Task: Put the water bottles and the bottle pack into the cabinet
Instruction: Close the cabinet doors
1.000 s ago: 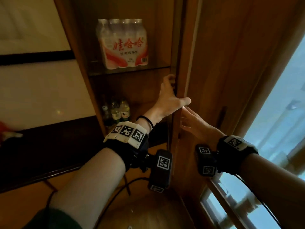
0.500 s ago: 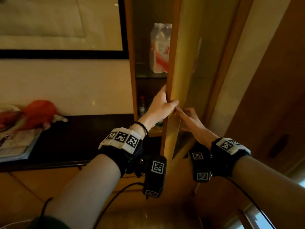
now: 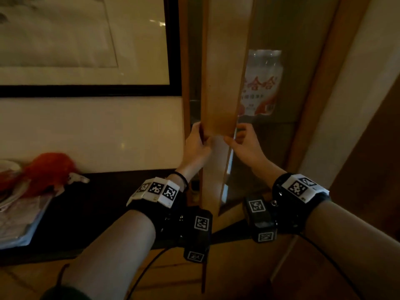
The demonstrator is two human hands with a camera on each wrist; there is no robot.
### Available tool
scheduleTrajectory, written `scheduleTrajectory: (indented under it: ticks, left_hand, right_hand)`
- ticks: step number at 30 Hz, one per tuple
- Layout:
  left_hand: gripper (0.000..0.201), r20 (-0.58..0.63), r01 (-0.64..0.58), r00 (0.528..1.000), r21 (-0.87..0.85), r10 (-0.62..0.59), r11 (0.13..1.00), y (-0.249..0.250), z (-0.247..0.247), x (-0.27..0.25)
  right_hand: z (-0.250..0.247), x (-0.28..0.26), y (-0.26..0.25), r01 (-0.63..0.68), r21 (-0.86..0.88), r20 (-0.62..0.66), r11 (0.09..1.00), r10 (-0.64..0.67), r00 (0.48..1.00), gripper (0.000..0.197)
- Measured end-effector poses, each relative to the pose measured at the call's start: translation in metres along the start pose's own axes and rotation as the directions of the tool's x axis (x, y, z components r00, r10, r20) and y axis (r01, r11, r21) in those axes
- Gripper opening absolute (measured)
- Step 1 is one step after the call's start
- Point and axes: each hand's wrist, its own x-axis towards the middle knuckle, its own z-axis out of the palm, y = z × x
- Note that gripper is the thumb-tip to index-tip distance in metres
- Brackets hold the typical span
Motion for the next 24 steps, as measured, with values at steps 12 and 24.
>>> scheduleTrajectory:
  ticks: [12,24]
  left_hand:
    - [0.127,-0.187,-0.091,0.971,0.273,0.146,0.958,0.015,-0.018,0.076]
    - [0.087,-0.145,0.072,0.988,0.169,-0.047,0.983,0.002,-0.038,0.125]
  right_hand:
    - [-0.011,0.057,0.002,0.017,-0.01,0.05,1.0,-0.016,0.999,0.029]
    - [0.036,0.114,0.011,0.03,0.04,0.075,0.999,-0.033,0.997,0.031]
